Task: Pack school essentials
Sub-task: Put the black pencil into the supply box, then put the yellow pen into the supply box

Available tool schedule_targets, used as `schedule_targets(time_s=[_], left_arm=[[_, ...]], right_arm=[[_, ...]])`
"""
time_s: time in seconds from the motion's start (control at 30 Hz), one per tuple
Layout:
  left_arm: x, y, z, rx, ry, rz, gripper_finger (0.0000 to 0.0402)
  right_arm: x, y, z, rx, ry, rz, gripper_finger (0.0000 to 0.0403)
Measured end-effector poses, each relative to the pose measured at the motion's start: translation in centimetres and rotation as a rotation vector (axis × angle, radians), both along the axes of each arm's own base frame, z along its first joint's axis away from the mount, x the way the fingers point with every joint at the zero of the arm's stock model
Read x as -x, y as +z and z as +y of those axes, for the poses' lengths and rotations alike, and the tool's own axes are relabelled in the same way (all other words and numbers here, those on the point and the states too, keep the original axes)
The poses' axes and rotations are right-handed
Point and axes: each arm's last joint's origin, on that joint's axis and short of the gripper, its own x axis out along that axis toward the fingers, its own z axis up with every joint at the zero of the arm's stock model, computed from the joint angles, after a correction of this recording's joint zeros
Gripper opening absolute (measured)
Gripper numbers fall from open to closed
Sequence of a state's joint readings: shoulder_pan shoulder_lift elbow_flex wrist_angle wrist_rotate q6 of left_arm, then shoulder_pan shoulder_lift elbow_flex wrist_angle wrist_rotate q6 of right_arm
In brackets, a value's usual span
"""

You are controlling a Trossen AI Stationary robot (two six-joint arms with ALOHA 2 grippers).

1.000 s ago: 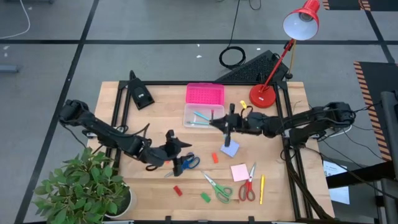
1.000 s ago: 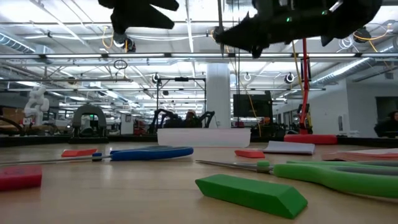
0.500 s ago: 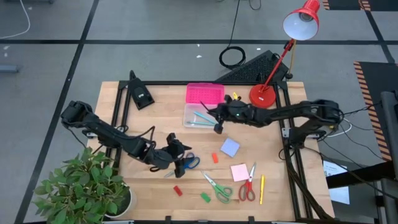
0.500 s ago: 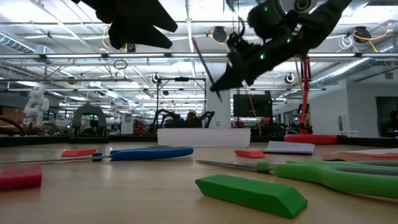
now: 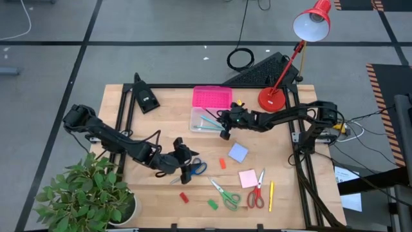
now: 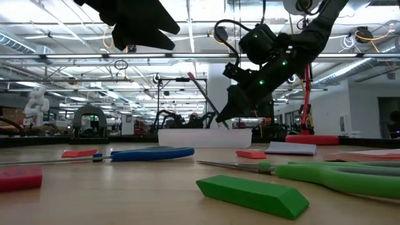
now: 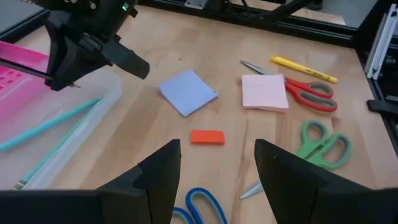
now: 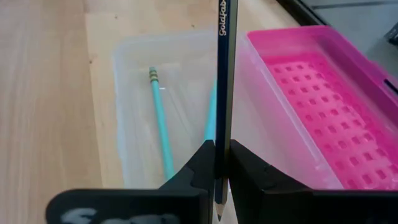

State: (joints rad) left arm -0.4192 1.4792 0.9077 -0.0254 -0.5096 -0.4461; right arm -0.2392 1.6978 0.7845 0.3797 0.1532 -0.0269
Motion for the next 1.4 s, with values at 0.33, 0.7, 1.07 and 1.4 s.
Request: schedule_targets(time_s=[0.33,0.7,1.07,1.4], left_arm=[[-0.26,0.01,0.56,0.013,0.006,0.001,0.0209],[-0.29,0.09,0.51,0.017,0.006,-0.008,0.0209],[-0.29,0.09,0.51,0.018,0.006,-0.009,0.0209],[-0.29,0.07,0.45,0.024,-0.017,-0.002,0.0209]], right_arm=[[0.42,-0.56,0.05,-0.039,-0.020,0.060,0.0025],[0.47,-0.62,0.06,-0.045,-0.023,0.066,0.0044],[0.48,-0.64,0.06,-0.052,-0.028,0.066,0.0092],[0.61,-0.01,0.25,-0.062,-0.006,0.050,0.0098]])
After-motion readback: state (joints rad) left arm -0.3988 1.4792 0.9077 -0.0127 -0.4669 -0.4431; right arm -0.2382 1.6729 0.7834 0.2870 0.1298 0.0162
